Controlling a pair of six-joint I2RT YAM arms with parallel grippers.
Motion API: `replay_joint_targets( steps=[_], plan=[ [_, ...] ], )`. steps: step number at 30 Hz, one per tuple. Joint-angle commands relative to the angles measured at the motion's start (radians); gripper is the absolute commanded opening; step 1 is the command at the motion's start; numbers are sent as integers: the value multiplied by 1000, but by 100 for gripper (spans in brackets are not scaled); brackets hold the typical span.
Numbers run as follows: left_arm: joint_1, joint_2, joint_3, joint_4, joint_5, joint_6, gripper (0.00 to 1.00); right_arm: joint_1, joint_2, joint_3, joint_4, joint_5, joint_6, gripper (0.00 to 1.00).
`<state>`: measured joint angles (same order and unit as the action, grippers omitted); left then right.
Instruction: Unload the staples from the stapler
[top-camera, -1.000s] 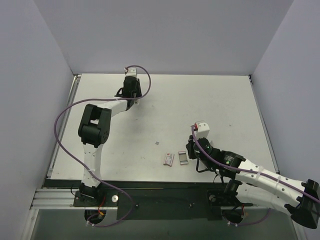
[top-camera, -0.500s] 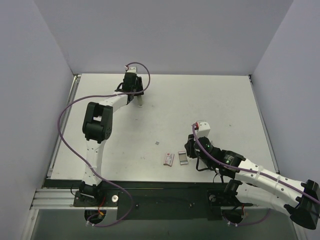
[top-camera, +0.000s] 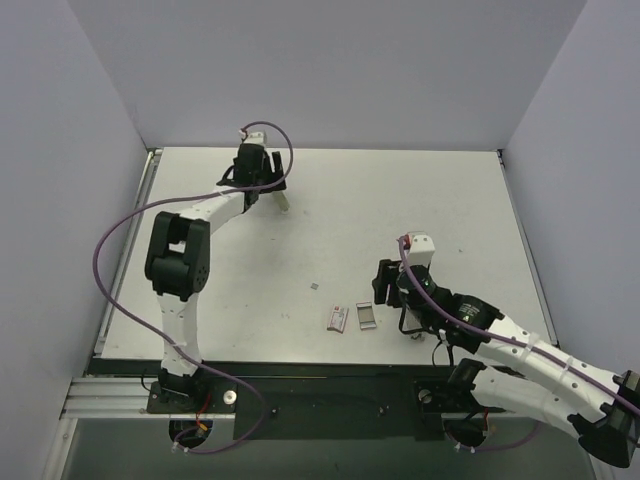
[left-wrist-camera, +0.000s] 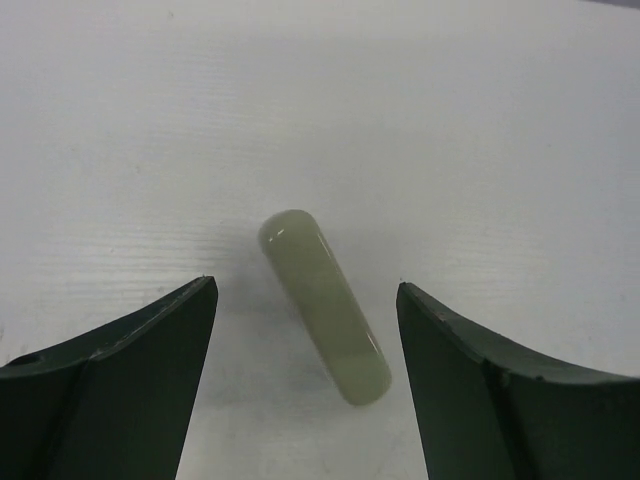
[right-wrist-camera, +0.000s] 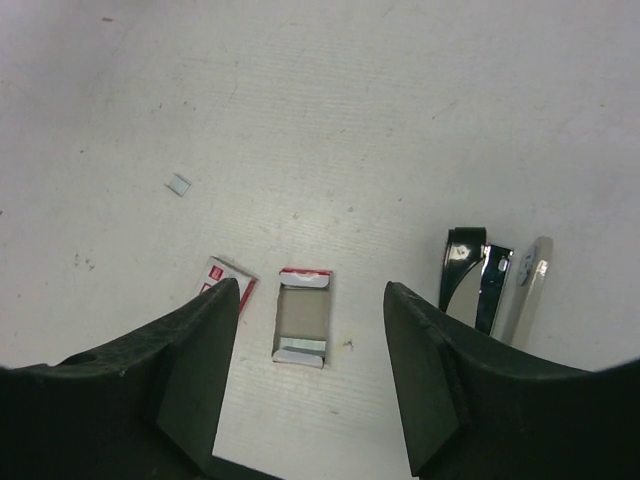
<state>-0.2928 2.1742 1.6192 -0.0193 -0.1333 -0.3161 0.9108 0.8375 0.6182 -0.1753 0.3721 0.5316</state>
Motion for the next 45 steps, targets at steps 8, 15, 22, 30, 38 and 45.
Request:
replay_joint_targets(
  steps=[8, 15, 22, 30, 38, 45],
  plan=[
    [-17, -461, -341, 134, 119, -221, 83, -257, -11, 89, -202, -25, 31, 61],
    [-164, -692, -616, 213, 107, -232, 83, -380, 57, 69, -247, -76, 62, 64],
    [-324, -912, -841, 234, 84, -245, 83, -449, 124, 34, -222, -96, 79, 62],
    [-422, -1074, -1009, 263, 120, -316, 83, -533, 162, -34, -162, -173, 93, 55],
    [-457, -1126, -1073, 292, 172, -340, 83, -552, 277, -46, -110, -206, 108, 51],
    [-465, -1186, -1095, 262, 201, -350, 83, -567, 314, -75, -75, -210, 125, 47]
  ],
)
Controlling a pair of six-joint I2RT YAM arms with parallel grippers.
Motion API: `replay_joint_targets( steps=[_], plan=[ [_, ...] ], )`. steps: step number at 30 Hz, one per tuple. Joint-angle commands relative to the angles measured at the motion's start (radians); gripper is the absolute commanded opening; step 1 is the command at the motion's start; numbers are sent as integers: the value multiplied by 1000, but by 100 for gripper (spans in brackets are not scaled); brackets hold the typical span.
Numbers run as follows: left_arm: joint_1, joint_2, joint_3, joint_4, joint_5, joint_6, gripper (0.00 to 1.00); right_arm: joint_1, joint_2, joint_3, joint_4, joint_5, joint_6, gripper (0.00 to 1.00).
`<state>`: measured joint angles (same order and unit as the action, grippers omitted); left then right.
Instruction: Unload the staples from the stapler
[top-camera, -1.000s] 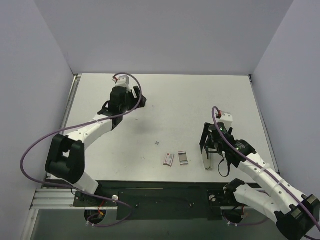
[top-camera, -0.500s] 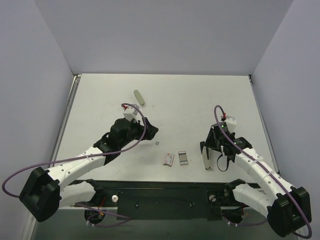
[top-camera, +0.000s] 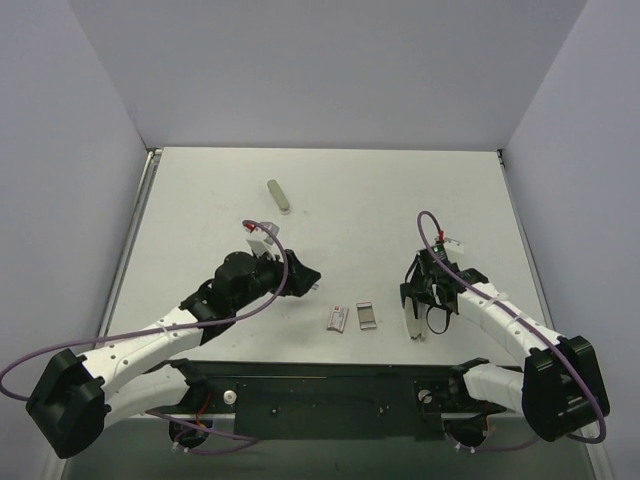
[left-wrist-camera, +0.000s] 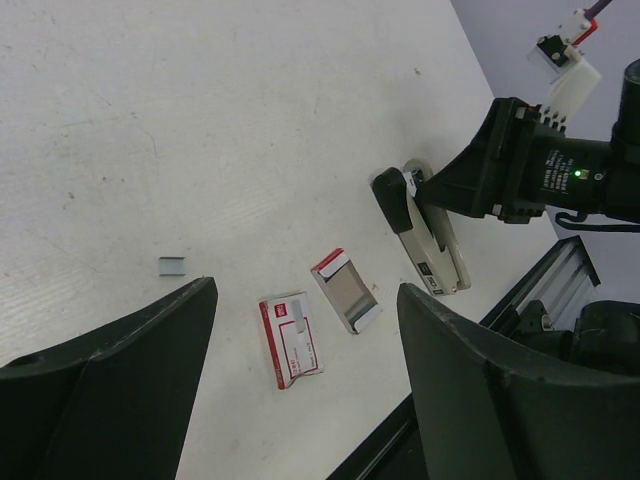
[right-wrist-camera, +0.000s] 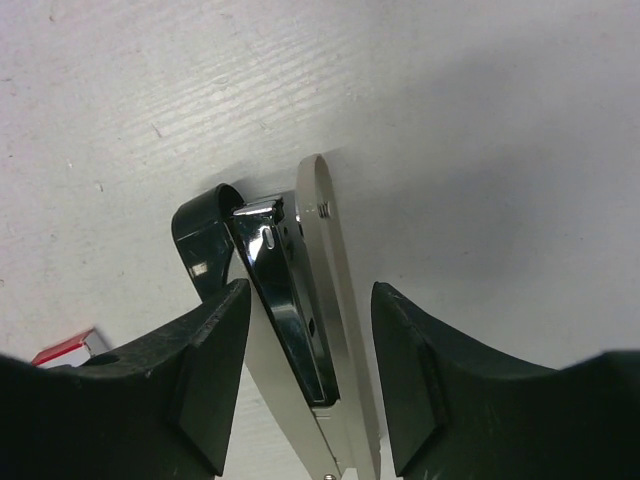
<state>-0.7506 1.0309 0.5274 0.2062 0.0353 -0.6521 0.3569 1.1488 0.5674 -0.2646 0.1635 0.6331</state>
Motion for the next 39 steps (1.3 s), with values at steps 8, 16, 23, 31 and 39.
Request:
replay_joint_targets(
  steps=[8, 16, 23, 31, 39],
  plan=[
    [-10, -45, -29, 58, 41, -20, 83, -25, 12, -38, 27, 7, 40, 35],
    [-15, -20, -35, 81, 54, -24, 83, -39, 6, -64, 39, -2, 54, 23],
    [-23, 3, -35, 101, 57, -32, 83, -39, 2, -78, 38, -15, 66, 11],
    [-38, 9, -37, 107, 52, -37, 83, -39, -32, -103, 59, -39, 77, 0],
    [-56, 11, -18, 96, 55, -35, 83, -32, -260, -83, -17, -36, 43, 0]
  ],
)
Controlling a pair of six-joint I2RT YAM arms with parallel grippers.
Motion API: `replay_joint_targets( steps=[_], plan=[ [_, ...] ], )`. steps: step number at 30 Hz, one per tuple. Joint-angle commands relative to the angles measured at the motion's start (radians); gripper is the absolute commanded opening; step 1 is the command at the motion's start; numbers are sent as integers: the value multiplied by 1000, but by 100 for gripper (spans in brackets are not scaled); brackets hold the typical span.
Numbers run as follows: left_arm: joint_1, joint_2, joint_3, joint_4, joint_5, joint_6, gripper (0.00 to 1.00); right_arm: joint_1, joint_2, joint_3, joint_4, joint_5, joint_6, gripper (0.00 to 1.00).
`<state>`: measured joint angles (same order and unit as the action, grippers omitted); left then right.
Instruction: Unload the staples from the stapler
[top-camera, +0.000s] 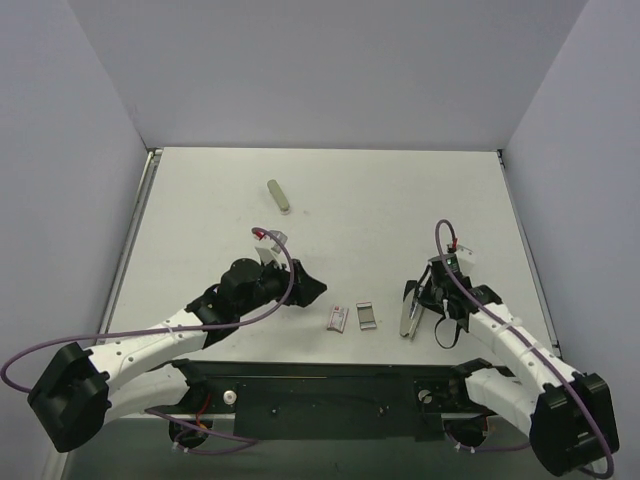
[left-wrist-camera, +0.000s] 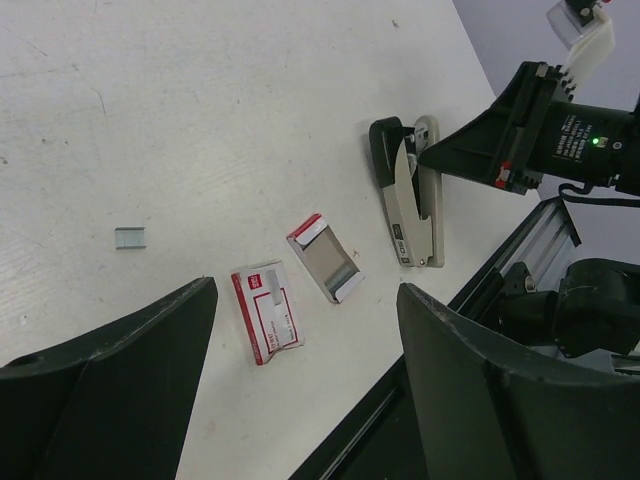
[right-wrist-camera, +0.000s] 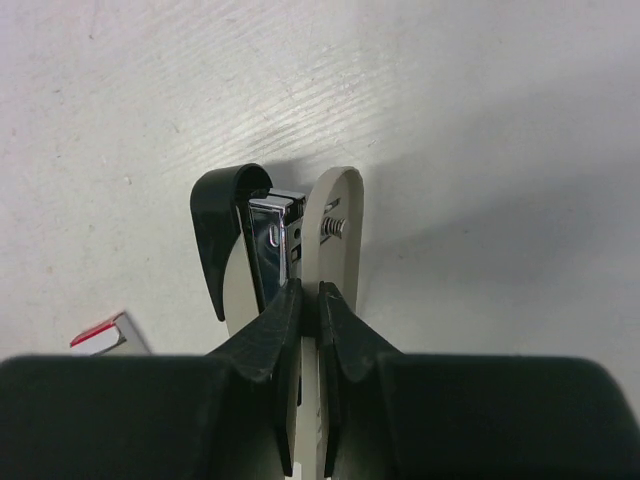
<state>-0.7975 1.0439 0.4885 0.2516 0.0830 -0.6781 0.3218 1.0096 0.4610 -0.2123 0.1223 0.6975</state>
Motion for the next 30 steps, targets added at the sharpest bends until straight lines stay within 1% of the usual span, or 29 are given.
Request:
replay_joint_targets(
  steps=[1, 3, 7, 11, 15, 20, 22, 23, 28, 30],
  plan=[
    [-14, -2, 22, 52, 8, -9, 83, 8, -141, 34, -79, 8, -32, 0],
    [-17, -1, 30, 51, 14, -9, 83, 14, -216, 53, -113, 16, -45, 0],
    [-26, 2, 44, 60, 27, -17, 83, 19, -282, 94, -160, -15, -59, 0],
    [-32, 11, 47, 112, 86, -35, 83, 48, -331, 134, -171, -62, -69, 0],
    [-35, 30, 59, 169, 148, -47, 83, 114, -321, 199, -188, -99, -87, 0],
    [-39, 48, 55, 248, 182, -93, 85, 247, -318, 243, -144, -113, -110, 0],
    [-40, 59, 47, 288, 196, -112, 87, 272, -313, 261, -138, -113, -112, 0],
    [-40, 62, 38, 307, 207, -120, 88, 275, -315, 265, -130, -151, -109, 0],
    [-52, 93, 2, 448, 219, -185, 89, 299, -315, 289, -101, -179, -87, 0],
    [-58, 102, 1, 471, 215, -198, 89, 309, -310, 292, -78, -188, -75, 0]
  ],
)
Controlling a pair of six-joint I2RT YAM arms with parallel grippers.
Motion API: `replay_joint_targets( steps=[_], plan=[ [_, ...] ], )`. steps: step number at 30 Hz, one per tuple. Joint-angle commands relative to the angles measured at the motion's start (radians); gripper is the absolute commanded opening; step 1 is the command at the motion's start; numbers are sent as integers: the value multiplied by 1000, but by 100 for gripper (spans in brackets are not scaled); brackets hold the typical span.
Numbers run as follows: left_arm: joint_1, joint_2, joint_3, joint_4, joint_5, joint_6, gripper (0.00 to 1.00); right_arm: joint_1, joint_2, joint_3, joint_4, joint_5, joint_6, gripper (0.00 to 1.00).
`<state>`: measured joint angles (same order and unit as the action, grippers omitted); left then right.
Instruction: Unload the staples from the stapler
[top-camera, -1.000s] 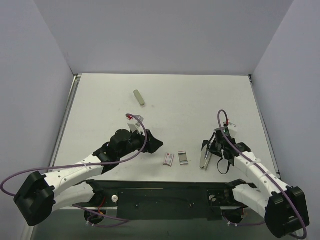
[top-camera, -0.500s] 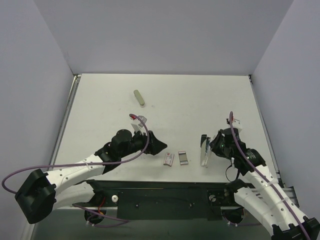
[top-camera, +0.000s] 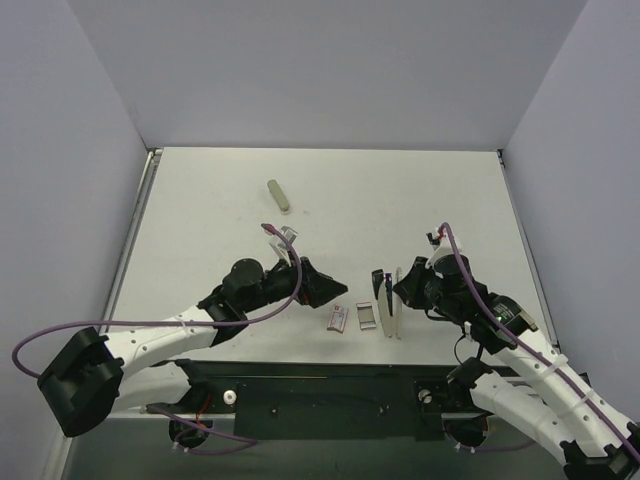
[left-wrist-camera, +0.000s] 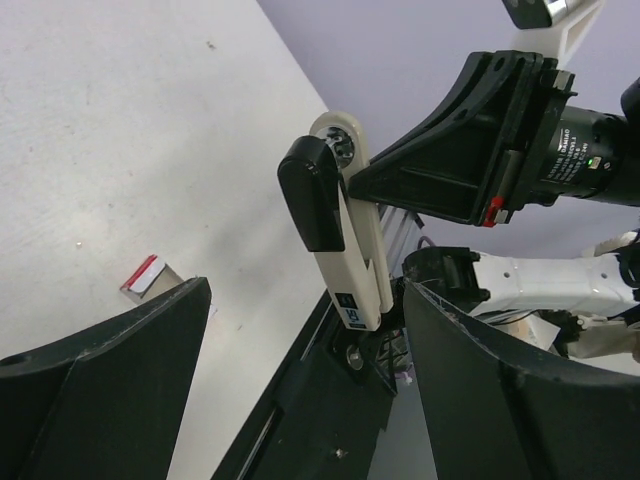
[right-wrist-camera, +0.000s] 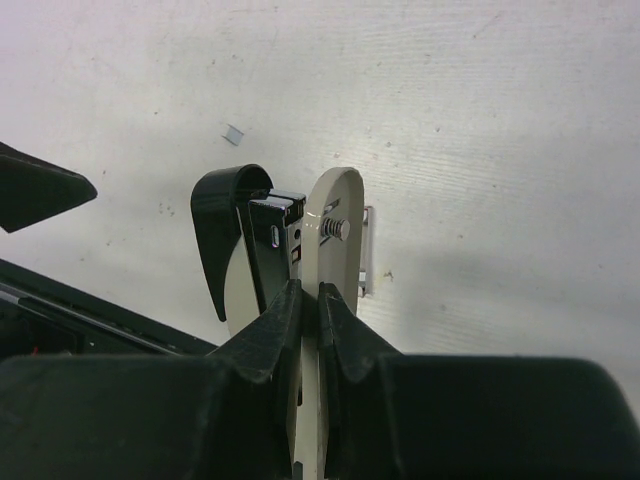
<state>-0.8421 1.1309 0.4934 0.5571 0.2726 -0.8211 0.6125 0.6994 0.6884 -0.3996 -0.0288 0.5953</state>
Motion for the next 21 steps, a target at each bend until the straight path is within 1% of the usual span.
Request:
replay_joint_targets(
  steps=[1, 12, 21],
  plan=[
    [-17, 17, -1, 168, 24, -56, 89, 21, 2, 68, 119, -42, 32, 0],
    [-63, 46, 34, 178, -23, -56, 89, 72, 57, 114, 222, -72, 116, 0],
    [-75, 49, 34, 205, -58, -61, 87, 144, 81, 128, 269, -39, 150, 0]
  ],
)
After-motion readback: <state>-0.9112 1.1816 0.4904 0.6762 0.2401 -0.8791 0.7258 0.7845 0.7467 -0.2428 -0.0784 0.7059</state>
